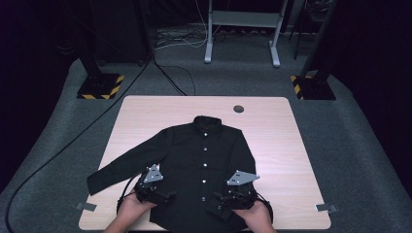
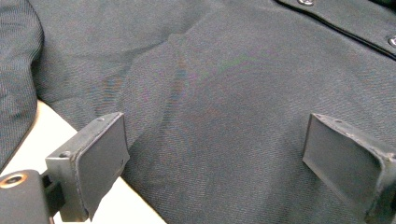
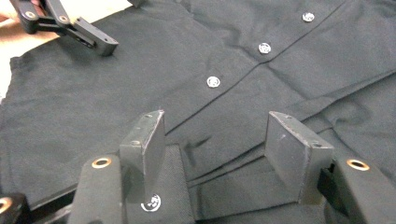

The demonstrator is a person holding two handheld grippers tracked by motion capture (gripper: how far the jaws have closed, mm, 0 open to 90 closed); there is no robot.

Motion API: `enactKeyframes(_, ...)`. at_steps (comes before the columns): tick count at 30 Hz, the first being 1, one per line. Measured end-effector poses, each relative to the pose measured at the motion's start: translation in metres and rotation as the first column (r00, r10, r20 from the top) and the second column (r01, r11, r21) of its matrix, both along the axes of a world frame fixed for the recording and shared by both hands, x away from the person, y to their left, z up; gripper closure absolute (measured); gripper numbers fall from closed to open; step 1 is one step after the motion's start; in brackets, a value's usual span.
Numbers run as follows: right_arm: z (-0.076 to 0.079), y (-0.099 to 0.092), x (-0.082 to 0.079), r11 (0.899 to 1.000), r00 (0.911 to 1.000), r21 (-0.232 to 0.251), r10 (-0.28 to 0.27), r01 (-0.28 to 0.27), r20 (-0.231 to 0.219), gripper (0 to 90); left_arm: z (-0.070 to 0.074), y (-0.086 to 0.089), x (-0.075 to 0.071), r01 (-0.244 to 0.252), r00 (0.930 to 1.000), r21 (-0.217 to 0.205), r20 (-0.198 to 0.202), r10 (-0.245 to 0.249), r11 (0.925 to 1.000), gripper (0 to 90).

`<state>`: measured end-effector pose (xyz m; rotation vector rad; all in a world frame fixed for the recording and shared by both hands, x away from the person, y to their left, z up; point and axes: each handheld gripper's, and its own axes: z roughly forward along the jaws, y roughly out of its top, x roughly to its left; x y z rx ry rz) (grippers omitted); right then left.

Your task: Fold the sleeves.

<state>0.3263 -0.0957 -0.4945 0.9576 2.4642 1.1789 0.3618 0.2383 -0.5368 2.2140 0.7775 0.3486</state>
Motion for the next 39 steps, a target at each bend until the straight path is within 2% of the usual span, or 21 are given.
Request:
enactKeyframes(3, -0.003, -0.002, 0.001, 1.000, 1.0000, -0.005, -0.007, 0.007, 0.000, 37.5, 0.001, 0.001, 0.000, -0.002, 1.0000, -0.004, -0.001, 0.002, 1.0000, 7.9)
enactKeyframes(8, -0.008, -0.006, 0.003, 1.000, 0.9997, -0.004, -0.023, 0.023, -0.004, 37.0, 0.003, 0.006, 0.002, -0.014, 0.9989, -0.053, -0.045, 0.011, 0.9985, 10.9)
enactKeyframes(22, -0.017, -0.011, 0.005, 0.999, 0.9988, -0.008, -0.046, 0.046, -0.013, 34.2, 0.010, 0.015, 0.004, -0.039, 0.9973, -0.044, -0.064, 0.036, 0.9983, 12.3)
enactKeyframes(29, -0.024, -0.012, 0.005, 0.999, 0.9986, -0.009, -0.045, 0.045, -0.028, 33.6, 0.018, 0.025, 0.006, -0.077, 0.9948, -0.081, -0.074, 0.071, 0.9938, 12.4)
enactKeyframes(39, -0.029, -0.017, 0.006, 0.998, 0.9971, -0.008, -0.068, 0.067, -0.035, 32.4, 0.023, 0.039, 0.004, -0.113, 0.9913, -0.096, -0.078, 0.106, 0.9889, 11.9)
